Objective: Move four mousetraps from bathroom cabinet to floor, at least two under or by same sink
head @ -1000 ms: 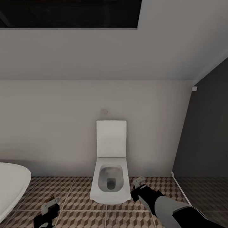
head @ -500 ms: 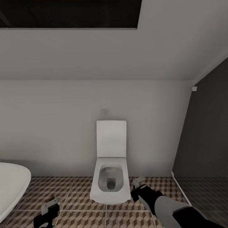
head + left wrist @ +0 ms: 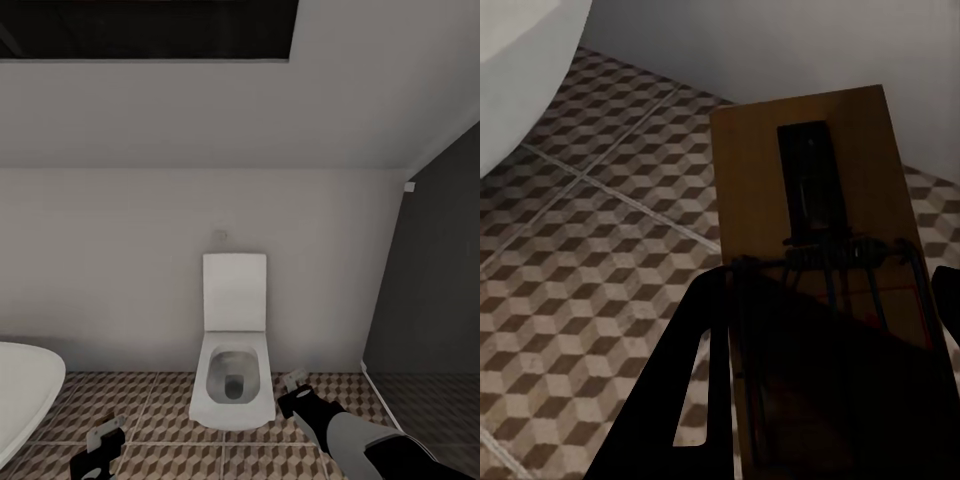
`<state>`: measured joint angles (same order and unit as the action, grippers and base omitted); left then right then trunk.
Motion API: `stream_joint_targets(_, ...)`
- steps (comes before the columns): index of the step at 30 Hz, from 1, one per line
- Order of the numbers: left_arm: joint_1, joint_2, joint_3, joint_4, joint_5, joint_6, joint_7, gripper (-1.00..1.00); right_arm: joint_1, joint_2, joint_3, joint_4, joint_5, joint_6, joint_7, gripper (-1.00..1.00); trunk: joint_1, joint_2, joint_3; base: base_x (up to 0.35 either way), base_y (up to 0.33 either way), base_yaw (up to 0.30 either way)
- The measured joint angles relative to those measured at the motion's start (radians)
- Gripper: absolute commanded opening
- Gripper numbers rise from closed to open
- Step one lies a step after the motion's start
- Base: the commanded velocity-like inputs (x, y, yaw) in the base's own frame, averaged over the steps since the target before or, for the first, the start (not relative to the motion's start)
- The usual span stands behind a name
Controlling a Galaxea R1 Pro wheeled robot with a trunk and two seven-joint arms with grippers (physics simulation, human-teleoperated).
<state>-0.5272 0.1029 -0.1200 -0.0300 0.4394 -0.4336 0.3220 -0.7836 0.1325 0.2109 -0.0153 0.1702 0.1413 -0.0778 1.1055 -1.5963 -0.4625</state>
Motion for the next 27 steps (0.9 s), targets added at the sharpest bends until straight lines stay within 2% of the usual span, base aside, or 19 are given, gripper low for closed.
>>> stream_joint_targets(6, 0.000, 0.013, 0.001, -0.004, 0.001, 0.009, -0.025, -1.00, 0.000, -0.007, -0.017, 0.000, -0.060, -0.013, -0.020, -1.00, 0.000, 0.000, 0.000, 0.000, 0.000, 0.000)
stream_joint_targets(9, 0.000, 0.026, 0.002, -0.006, 0.000, 0.037, -0.068, -1.00, 0.000, -0.015, -0.021, 0.000, -0.081, -0.021, -0.020, -1.00, 0.000, 0.000, 0.000, 0.000, 0.000, 0.000)
stream_joint_targets(10, 0.000, 0.034, 0.002, -0.007, -0.001, 0.059, -0.087, -1.00, 0.000, -0.027, -0.022, 0.000, -0.086, -0.034, -0.020, -1.00, 0.000, 0.000, 0.000, 0.000, 0.000, 0.000)
stream_joint_targets(13, 0.000, 0.049, 0.000, -0.011, -0.004, 0.078, -0.103, -1.00, 0.000, -0.044, -0.025, 0.000, -0.091, -0.053, -0.021, -1.00, 0.000, 0.000, 0.000, 0.000, 0.000, 0.000)
stream_joint_targets(16, 0.000, 0.052, -0.005, -0.014, -0.010, 0.086, -0.108, -1.00, 0.000, -0.049, -0.030, 0.000, -0.093, -0.059, -0.023, -1.00, 0.000, 0.000, 0.000, 0.000, 0.000, 0.000)
stream_joint_targets(27, 0.000, 0.041, -0.007, -0.073, -0.015, 0.094, -0.112, -1.00, 0.000, -0.044, -0.081, 0.000, -0.094, -0.056, -0.026, -1.00, 0.000, 0.000, 0.000, 0.000, 0.000, 0.000)
